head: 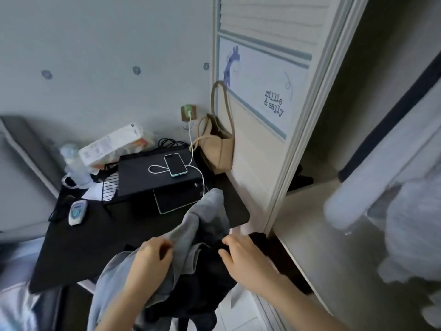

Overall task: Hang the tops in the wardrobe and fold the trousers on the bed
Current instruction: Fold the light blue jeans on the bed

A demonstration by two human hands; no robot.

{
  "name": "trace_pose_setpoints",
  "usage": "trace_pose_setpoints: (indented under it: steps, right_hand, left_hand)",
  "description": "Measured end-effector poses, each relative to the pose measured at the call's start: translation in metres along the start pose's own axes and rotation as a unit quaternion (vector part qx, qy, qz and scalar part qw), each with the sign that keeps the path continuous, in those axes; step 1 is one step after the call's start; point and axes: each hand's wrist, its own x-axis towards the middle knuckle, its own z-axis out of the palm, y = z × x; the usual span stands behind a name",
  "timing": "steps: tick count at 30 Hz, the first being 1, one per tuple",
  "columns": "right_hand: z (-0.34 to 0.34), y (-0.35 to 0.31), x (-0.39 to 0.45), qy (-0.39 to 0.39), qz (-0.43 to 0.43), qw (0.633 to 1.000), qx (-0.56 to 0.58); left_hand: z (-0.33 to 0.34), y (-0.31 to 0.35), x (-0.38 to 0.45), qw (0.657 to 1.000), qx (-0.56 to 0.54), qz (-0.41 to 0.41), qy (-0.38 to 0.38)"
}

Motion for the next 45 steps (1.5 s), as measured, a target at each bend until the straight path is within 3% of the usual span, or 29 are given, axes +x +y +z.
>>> trace_pose_setpoints:
  steps: [3,5,8,10,13,17,21,24,27,30,34,37,39,43,45]
  right_hand:
    - [0.027,-0.024,0.025,-0.052,0.056,0.994,0.072]
    - [0.037,-0.039,0.038,-0.068,0.105,0.985,0.115]
    - [0.046,-0.063,0.061,-0.112,0.156,0.974,0.121]
    - [0.046,-0.076,0.075,-0.150,0.197,0.965,0.084]
    - [0.053,-0.086,0.099,-0.178,0.292,0.932,0.119]
    - [0.065,-0.089,0.122,-0.156,0.373,0.902,0.152]
    - [0.075,-0.080,0.132,-0.031,0.414,0.851,0.322]
    - [0.069,-0.077,0.107,0.105,0.364,0.795,0.474]
    - [0.056,-0.084,0.078,0.167,0.301,0.743,0.574]
    - [0.030,-0.097,0.063,0.167,0.194,0.757,0.601]
    - [-0.010,-0.111,0.038,0.120,0.000,0.811,0.573]
    - [-0.031,-0.115,0.017,0.034,-0.126,0.835,0.535]
    - [-0.041,-0.118,0.000,-0.035,-0.182,0.843,0.506]
    - [-0.047,-0.125,-0.023,-0.123,-0.249,0.860,0.428]
    - [-0.051,-0.126,-0.033,-0.156,-0.271,0.867,0.389]
  left_hand:
    - [-0.001,-0.019,0.000,0.997,0.018,-0.050,0.059]
    - [-0.005,-0.029,0.003,0.991,0.060,-0.121,0.023]
    - [-0.011,-0.051,0.021,0.975,0.042,-0.197,-0.090]
    - [-0.012,-0.054,0.032,0.971,0.047,-0.194,-0.133]
    - [-0.016,-0.054,0.045,0.976,-0.020,-0.161,-0.144]
    - [-0.019,-0.056,0.050,0.980,-0.141,-0.123,-0.062]
    - [-0.013,-0.055,0.045,0.969,-0.227,-0.083,-0.051]
    - [-0.019,-0.050,0.042,0.953,-0.288,-0.084,-0.042]
    - [-0.031,-0.042,0.036,0.942,-0.317,-0.103,-0.046]
    - [-0.046,-0.024,0.026,0.923,-0.356,-0.136,-0.052]
    - [-0.060,-0.006,0.010,0.884,-0.429,-0.184,-0.041]
    - [-0.074,0.004,-0.012,0.862,-0.458,-0.210,-0.058]
    - [-0.081,0.015,-0.027,0.845,-0.486,-0.209,-0.076]
    - [-0.077,0.014,-0.055,0.851,-0.494,-0.164,-0.075]
    - [-0.071,0.029,-0.081,0.816,-0.543,-0.196,-0.026]
